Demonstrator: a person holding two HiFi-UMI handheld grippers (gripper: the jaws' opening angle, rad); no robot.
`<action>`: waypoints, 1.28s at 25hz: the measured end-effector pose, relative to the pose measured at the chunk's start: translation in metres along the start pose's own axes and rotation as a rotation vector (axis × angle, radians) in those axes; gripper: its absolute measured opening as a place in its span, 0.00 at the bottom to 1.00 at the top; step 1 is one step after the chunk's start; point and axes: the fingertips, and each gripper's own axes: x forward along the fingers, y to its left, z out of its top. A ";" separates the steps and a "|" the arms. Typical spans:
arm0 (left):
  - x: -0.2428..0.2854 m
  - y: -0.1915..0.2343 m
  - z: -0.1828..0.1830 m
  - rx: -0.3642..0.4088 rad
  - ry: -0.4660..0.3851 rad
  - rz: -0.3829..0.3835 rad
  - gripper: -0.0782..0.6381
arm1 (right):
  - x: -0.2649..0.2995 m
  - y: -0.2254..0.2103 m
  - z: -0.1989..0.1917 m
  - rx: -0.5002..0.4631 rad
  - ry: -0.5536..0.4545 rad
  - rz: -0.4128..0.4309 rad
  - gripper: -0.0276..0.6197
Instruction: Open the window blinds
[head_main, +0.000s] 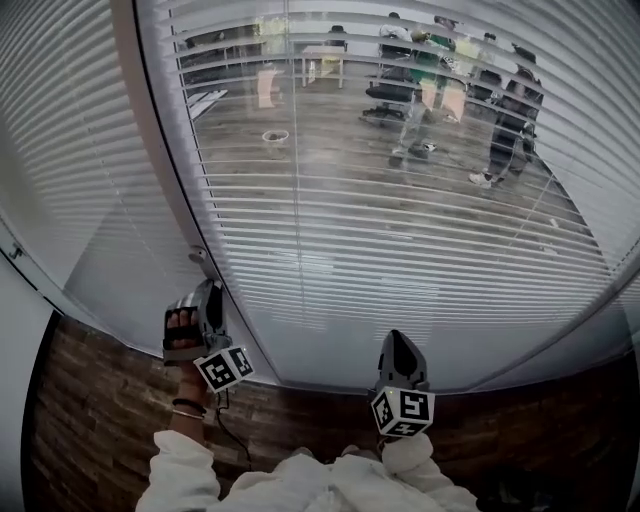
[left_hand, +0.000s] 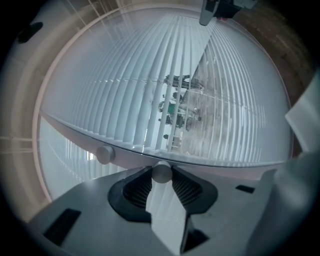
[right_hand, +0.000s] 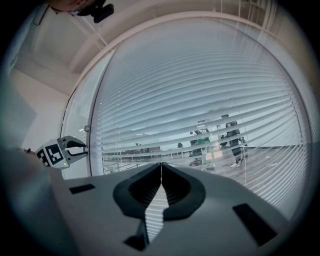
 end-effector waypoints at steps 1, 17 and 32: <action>-0.001 0.002 0.000 -0.045 -0.015 0.017 0.28 | -0.001 -0.001 0.001 0.002 -0.001 -0.002 0.06; -0.114 -0.022 0.155 -1.492 -0.458 -0.418 0.11 | -0.013 0.007 0.020 0.000 -0.001 0.041 0.06; -0.135 -0.068 0.213 -1.500 -0.424 -0.609 0.11 | -0.023 0.013 0.013 -0.054 0.047 0.104 0.06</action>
